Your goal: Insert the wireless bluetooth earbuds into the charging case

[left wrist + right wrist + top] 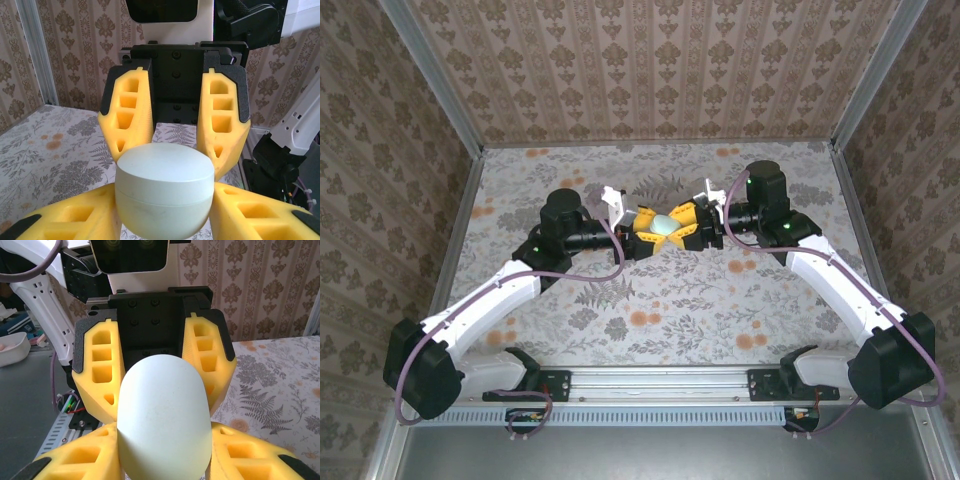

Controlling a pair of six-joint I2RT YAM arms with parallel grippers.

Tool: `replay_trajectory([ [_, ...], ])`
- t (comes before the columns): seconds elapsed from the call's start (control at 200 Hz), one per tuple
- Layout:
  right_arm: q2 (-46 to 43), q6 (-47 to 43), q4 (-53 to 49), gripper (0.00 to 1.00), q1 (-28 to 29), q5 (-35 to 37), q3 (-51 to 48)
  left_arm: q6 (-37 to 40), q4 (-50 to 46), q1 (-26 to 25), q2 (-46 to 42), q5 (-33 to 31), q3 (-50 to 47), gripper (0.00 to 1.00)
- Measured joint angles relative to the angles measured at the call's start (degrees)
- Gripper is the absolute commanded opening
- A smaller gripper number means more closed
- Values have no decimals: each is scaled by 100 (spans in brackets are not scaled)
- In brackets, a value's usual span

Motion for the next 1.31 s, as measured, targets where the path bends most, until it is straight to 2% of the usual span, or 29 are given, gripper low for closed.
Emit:
replay_trajectory([
  [0.07,-2,-17,2,38,0,7,0,0,-2,0,0,4,0,51],
  [0.27,-4,-20,4,38,0,20,0,-2,-11,15,0,4,0,52],
  [0.46,-37,-20,9,38,0,44,0,-15,-4,48,0,42,0,46],
  [0.81,-44,-15,26,38,0,59,0,-66,26,48,0,92,0,48],
  [1.02,-44,-15,26,38,0,61,0,-107,46,46,22,94,0,43],
  [1.305,-44,-17,24,39,-2,61,0,-131,72,42,50,94,2,45],
])
